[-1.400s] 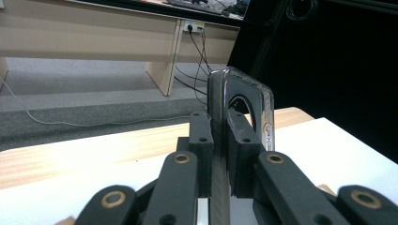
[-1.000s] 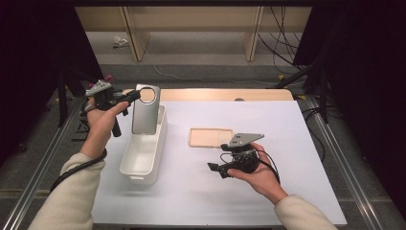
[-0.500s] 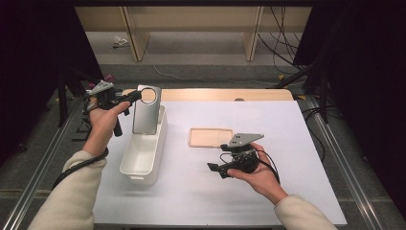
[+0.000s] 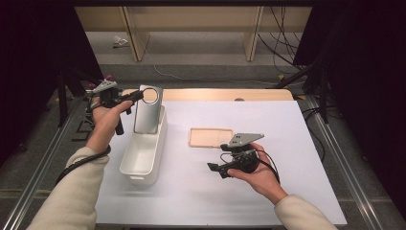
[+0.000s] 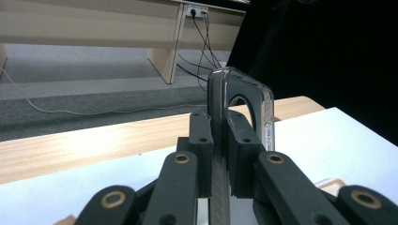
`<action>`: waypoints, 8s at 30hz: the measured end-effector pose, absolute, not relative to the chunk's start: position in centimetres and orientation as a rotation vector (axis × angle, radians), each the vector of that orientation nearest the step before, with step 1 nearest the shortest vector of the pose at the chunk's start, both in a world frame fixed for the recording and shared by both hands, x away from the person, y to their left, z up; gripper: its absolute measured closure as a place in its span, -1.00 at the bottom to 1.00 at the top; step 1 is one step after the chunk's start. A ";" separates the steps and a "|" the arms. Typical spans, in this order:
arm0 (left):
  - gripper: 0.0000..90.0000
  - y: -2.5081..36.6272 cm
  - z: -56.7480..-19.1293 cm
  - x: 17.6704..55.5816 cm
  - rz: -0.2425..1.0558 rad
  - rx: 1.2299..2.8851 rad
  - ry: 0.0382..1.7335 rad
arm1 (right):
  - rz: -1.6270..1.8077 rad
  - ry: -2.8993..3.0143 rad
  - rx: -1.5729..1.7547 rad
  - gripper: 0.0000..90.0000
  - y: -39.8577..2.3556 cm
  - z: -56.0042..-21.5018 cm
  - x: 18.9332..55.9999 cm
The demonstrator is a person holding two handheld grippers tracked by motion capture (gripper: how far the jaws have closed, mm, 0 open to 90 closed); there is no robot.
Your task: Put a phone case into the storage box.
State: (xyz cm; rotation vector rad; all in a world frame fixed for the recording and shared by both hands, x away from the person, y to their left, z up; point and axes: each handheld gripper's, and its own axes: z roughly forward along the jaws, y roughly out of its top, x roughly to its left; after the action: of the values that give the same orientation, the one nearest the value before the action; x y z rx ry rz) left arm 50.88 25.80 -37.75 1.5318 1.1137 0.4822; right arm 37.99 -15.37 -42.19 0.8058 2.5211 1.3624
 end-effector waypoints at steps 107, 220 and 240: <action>0.36 25.7 -39.1 53.4 0.523 1.611 1.297 | 1.357 2.522 0.825 -0.64 -15.3 -42.3 38.2; -0.98 21.7 -42.3 33.4 0.485 1.674 0.948 | 0.880 2.556 1.172 1.00 -5.4 -46.9 49.0; -0.97 21.8 -42.5 33.5 0.486 1.683 0.950 | 0.790 2.608 1.155 1.00 -4.5 -47.3 49.0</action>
State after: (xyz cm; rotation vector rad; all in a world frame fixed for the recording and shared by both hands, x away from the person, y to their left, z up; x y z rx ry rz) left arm 33.47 21.79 -42.54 1.6828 0.9504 0.4860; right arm 48.99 -4.46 -47.35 1.1555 2.6080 0.7897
